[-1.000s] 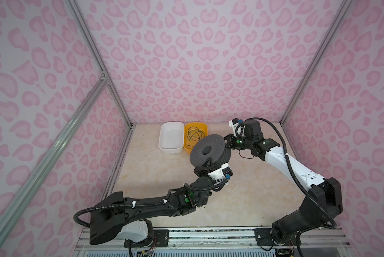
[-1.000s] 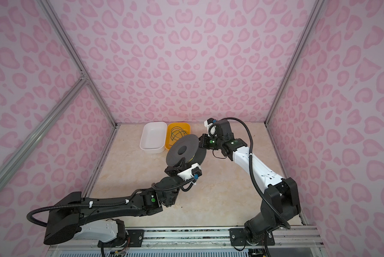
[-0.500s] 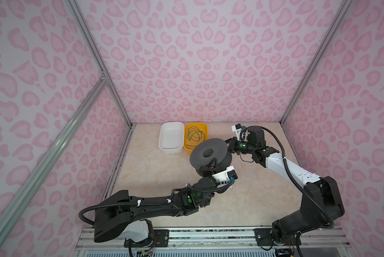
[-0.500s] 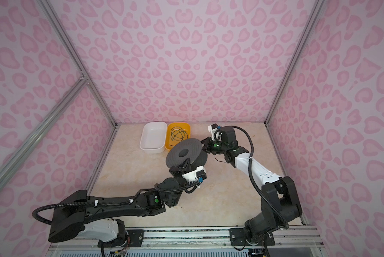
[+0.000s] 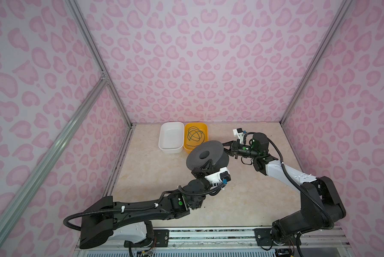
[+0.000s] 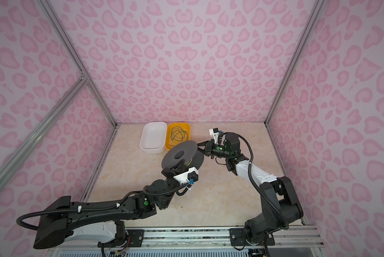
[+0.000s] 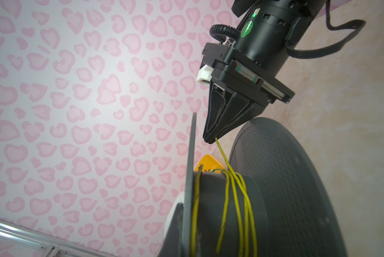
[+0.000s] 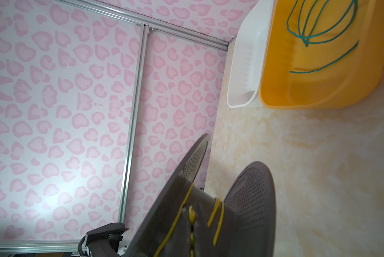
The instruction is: Wrap the cables
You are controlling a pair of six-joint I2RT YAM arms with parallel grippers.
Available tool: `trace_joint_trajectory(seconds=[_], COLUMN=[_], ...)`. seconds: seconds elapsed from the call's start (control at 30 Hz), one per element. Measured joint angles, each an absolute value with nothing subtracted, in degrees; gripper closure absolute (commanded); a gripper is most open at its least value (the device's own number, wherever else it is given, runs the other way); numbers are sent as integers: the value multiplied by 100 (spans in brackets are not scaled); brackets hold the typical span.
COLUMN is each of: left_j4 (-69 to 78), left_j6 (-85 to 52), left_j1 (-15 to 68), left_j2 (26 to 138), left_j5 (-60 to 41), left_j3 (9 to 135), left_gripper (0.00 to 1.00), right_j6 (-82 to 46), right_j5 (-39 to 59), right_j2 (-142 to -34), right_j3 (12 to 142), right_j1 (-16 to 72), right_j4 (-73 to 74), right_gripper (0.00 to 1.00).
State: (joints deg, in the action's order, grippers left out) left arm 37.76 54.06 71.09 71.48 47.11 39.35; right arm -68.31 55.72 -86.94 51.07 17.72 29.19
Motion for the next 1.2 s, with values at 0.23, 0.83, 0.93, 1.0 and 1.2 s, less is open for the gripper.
trace_joint_trajectory(seconds=[0.23, 0.83, 0.93, 1.0, 1.2], left_j4=[3865, 3907, 4003, 4012, 4038], left_j6=[5507, 6149, 6152, 6152, 6156], left_j1=[7107, 7124, 7129, 7131, 7137], left_j2=[7196, 7708, 7811, 7852, 7894], left_j5=[4595, 4176, 4165, 4217, 4307], left_j3=[3935, 4139, 4147, 4147, 4152], left_gripper=[96, 97, 97, 97, 97], right_j6=[-6324, -5966, -6121, -6184, -6237], right_j5=[5465, 5251, 5231, 5216, 5146], right_j2=[-8617, -8877, -8892, -8892, -8892], right_j3=[5607, 5913, 5881, 5881, 5881], right_j1=[1804, 1883, 1988, 2053, 2099], right_j4=[1671, 397, 539, 655, 731], right_gripper=[100, 100, 100, 100, 100])
